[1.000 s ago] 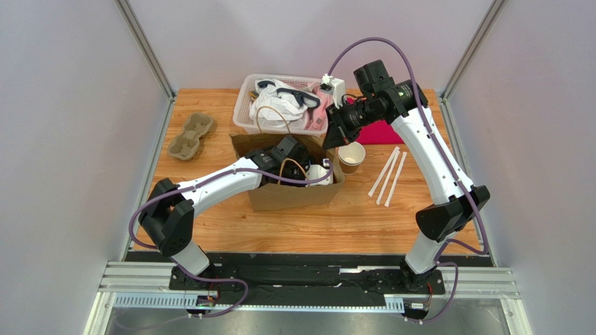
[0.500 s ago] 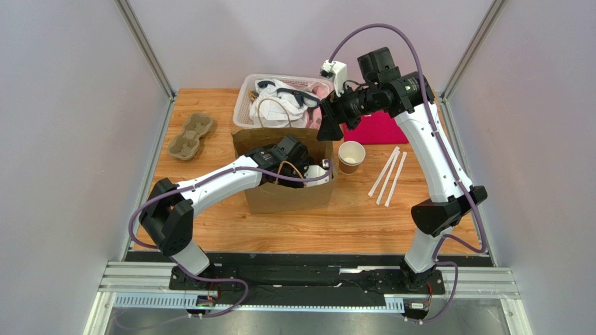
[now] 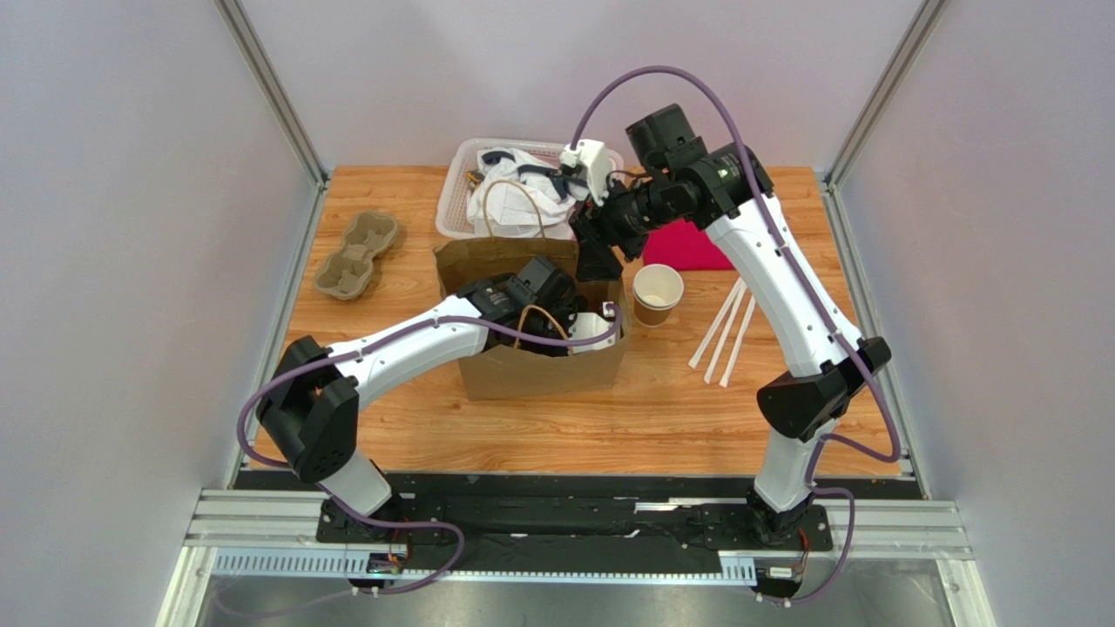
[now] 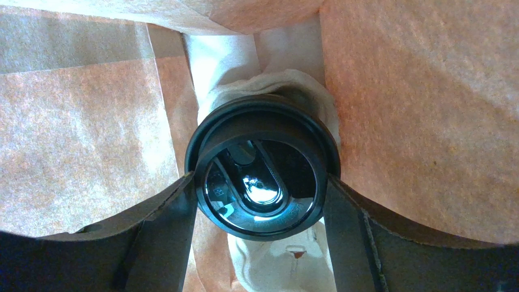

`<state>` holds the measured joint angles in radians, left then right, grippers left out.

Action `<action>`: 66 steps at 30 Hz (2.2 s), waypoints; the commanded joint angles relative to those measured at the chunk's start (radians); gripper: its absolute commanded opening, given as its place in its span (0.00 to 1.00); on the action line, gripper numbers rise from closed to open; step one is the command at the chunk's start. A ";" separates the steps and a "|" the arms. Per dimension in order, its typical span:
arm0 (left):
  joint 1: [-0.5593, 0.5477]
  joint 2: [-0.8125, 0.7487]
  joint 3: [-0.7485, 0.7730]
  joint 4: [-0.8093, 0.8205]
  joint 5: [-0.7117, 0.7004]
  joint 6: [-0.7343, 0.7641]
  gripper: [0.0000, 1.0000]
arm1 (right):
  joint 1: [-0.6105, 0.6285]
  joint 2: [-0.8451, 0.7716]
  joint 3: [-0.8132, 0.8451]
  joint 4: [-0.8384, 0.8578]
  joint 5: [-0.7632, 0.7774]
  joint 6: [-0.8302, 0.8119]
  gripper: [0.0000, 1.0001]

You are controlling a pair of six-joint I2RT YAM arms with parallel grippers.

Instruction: Pack the takeout coffee

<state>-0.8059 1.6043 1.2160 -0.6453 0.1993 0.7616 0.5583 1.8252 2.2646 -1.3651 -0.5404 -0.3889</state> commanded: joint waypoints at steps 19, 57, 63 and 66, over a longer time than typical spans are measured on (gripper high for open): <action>-0.141 -0.090 -0.352 0.154 -0.198 -0.079 0.19 | 0.149 -0.420 -0.525 0.195 0.063 -0.064 0.00; -0.248 -0.512 -0.509 0.260 -0.353 -0.202 0.16 | 0.439 -0.635 -0.784 0.436 0.570 0.067 0.00; -0.248 -0.563 -0.497 0.271 -0.379 -0.202 0.15 | 0.442 -0.678 -0.835 0.481 0.608 0.036 0.00; -0.248 -0.570 -0.490 0.269 -0.383 -0.197 0.14 | 0.454 -0.716 -0.875 0.529 0.629 0.004 0.00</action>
<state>-1.0542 1.0630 0.7059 -0.3511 -0.1501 0.5987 1.0016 1.1763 1.4220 -0.9035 0.0116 -0.3416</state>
